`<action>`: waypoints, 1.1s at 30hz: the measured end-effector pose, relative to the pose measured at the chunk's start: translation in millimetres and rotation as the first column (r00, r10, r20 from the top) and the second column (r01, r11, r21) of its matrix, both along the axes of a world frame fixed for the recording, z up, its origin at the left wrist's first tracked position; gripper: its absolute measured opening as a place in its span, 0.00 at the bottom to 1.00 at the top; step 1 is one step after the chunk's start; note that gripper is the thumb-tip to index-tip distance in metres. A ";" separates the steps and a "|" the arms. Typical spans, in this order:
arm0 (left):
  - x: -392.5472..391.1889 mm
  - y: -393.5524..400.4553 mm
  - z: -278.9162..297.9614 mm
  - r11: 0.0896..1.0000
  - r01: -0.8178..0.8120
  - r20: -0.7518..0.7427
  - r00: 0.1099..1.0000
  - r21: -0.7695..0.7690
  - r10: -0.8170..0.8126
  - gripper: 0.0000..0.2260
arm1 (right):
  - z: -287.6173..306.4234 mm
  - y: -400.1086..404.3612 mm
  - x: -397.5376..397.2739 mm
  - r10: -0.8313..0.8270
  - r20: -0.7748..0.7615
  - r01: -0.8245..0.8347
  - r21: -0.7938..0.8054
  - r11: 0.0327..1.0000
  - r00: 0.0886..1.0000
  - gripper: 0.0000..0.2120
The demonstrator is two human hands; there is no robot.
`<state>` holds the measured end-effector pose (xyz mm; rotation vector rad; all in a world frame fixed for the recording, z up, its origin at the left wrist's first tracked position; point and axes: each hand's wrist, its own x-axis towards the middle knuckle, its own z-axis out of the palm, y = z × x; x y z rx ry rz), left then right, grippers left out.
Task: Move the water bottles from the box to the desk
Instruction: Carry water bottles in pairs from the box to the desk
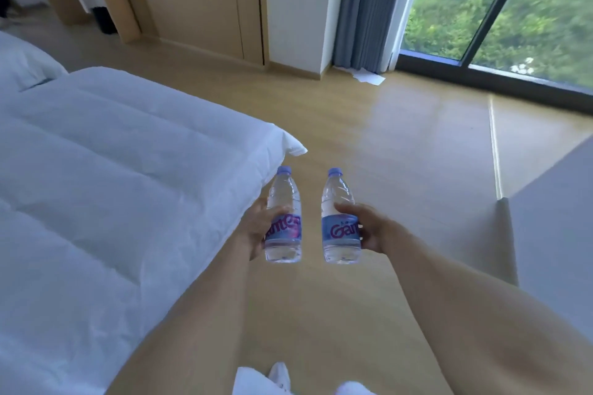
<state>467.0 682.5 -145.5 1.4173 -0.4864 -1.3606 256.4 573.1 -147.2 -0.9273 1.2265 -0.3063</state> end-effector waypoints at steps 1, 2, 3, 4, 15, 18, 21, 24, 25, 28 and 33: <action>5.8 -14.0 -1.0 1.000 0.013 0.012 1.000 0.005 -0.013 0.12 | 2.2 -9.2 0.6 -0.028 0.002 0.028 -0.007 1.000 1.000 0.19; 9.9 -26.9 -2.4 1.000 0.029 0.017 0.999 0.007 -0.029 0.12 | 3.9 -18.0 0.8 -0.054 0.003 0.054 -0.008 0.999 0.999 0.19; 11.4 -38.6 -2.5 0.999 0.049 0.017 0.999 0.009 -0.050 0.13 | 5.0 -25.3 0.0 -0.073 0.004 0.073 -0.008 0.997 0.997 0.19; 12.4 -50.7 -2.0 0.997 0.071 0.020 0.997 0.013 -0.071 0.12 | 5.5 -33.2 -0.9 -0.087 0.004 0.087 -0.007 0.996 0.996 0.18; 6.3 -198.2 -20.4 0.990 0.119 0.054 0.991 0.075 -0.123 0.17 | -15.0 -150.6 -6.2 -0.146 -0.008 0.146 0.015 0.989 0.989 0.15; 3.0 -249.5 -22.8 0.991 0.108 0.059 0.992 0.078 -0.112 0.18 | -22.7 -202.2 -4.1 -0.129 -0.014 0.129 0.001 0.992 0.992 0.16; -2.3 -306.2 -18.3 0.994 0.088 0.071 0.993 0.070 -0.093 0.16 | -23.4 -261.7 -2.4 -0.115 -0.018 0.115 -0.006 0.993 0.993 0.17; -9.6 -361.2 -9.1 0.995 0.074 0.078 0.994 0.070 -0.079 0.15 | -15.9 -319.4 -5.6 -0.084 -0.014 0.083 -0.011 0.996 0.996 0.18; -11.2 -379.1 -5.5 0.996 0.061 0.074 0.995 0.067 -0.066 0.15 | -11.9 -339.3 -7.6 -0.080 -0.007 0.080 -0.015 0.997 0.997 0.18; -14.1 -425.1 4.4 0.998 0.043 0.079 0.996 0.055 -0.047 0.15 | -0.5 -393.9 -11.5 -0.083 0.015 0.084 -0.031 0.996 0.996 0.16; -7.5 -494.9 17.6 0.999 0.036 0.120 0.992 0.039 -0.040 0.21 | 8.5 -470.1 -3.1 -0.082 0.017 0.082 -0.038 0.996 0.997 0.15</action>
